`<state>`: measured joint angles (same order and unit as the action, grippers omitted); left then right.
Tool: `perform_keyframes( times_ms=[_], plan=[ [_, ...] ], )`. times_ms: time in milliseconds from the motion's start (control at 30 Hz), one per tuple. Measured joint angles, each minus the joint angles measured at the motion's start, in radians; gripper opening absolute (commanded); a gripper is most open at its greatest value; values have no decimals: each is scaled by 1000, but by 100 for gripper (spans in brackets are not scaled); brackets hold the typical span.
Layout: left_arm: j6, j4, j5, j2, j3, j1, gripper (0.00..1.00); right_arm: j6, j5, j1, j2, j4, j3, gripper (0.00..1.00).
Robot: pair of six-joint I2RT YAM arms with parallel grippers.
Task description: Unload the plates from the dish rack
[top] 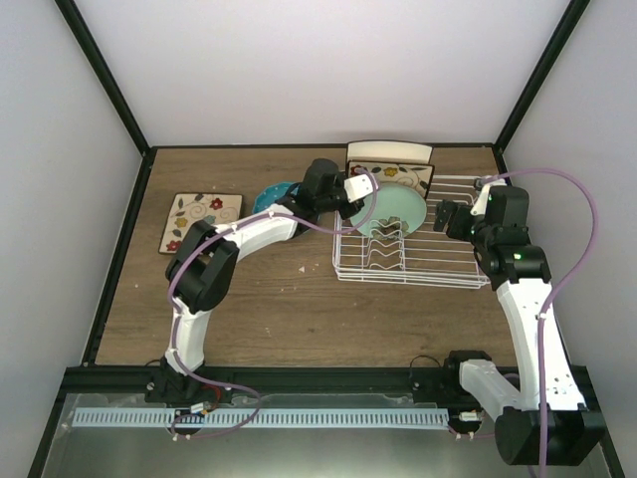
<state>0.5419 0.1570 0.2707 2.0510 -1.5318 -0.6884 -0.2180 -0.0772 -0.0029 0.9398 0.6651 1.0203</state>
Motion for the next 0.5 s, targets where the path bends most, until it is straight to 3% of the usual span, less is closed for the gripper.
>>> perform_keyframes(
  times_ms=[233, 500],
  plan=[
    [13, -82, -21, -73, 4, -14, 4, -13, 0, 0, -10, -16, -4, 100],
    [8, -75, -61, -296, 50, 3, 4, -58, -7, 0, -34, -46, -27, 100]
  ],
)
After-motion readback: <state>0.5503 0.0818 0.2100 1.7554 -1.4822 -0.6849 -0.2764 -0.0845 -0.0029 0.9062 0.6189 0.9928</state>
